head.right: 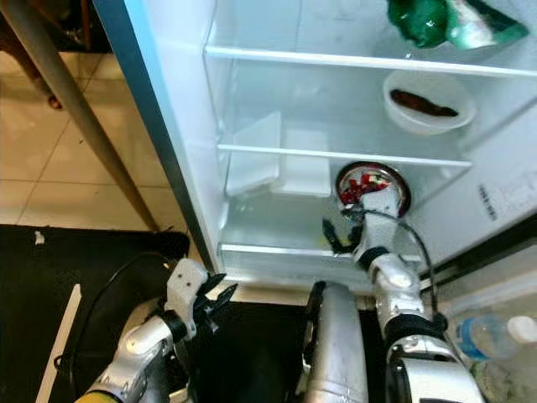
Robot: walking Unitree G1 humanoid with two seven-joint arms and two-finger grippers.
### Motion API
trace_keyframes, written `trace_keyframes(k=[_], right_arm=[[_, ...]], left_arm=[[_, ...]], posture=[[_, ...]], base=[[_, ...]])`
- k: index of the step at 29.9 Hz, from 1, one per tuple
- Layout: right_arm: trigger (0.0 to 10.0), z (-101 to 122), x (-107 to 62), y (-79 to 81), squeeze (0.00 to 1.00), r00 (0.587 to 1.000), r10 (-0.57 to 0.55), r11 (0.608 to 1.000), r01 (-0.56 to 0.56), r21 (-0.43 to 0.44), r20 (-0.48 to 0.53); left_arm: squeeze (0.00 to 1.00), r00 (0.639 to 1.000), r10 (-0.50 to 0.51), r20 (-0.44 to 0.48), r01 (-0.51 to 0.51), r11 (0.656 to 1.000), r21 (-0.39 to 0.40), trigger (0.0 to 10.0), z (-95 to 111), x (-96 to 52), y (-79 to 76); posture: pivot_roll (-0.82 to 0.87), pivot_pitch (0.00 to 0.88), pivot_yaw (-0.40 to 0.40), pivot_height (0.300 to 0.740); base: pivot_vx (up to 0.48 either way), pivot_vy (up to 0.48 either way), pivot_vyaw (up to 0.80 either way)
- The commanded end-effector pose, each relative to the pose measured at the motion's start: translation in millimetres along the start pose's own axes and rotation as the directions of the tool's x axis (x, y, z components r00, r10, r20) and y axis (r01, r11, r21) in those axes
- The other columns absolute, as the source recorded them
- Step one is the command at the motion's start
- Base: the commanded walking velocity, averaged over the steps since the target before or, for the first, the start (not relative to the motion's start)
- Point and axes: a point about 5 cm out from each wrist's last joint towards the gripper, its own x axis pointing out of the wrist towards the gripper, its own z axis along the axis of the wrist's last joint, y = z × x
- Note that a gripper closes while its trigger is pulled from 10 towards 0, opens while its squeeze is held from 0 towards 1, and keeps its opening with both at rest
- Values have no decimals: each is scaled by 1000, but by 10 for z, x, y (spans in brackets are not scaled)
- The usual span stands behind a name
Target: Restocking fridge
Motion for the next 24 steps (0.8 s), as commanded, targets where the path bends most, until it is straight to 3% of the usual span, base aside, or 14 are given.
trace_keyframes(k=[1,2,5,6,10,18,24], right_arm=[[10000,-245,-92,47,0,997,8,999,-4,52,-80],[10000,-382,-140,106,0,993,17,996,-7,84,-120],[10000,-465,-175,139,0,989,22,995,-7,103,-145],[10000,-673,-291,183,0,975,30,991,0,136,-218],[10000,-866,-425,210,0,958,38,986,11,166,-286],[10000,-900,-446,243,0,954,60,983,-6,181,-292],[10000,-881,-403,328,0,957,93,981,-40,189,-276]], left_arm=[[0,999,40,-33,-42,997,-62,10000,-127,-56,10],[0,996,77,-50,-82,992,-94,10000,-174,-95,67],[0,993,100,-59,-106,988,-112,10000,-205,-118,102],[0,986,140,-88,-152,978,-142,10000,-281,-184,172],[0,978,180,-108,-197,964,-177,10000,-352,-260,243],[0,980,167,-106,-186,962,-199,10000,-361,-251,247],[0,979,134,-156,-167,961,-222,10000,-457,-259,184]], posture=[[36,162,21,345],[39,150,17,350],[39,150,17,355],[42,131,12,365],[43,127,10,380],[41,123,19,405],[38,120,26,435]], base=[[0,0,0],[0,0,0],[0,0,0],[0,0,0],[0,0,0],[0,0,0],[0,0,0]])
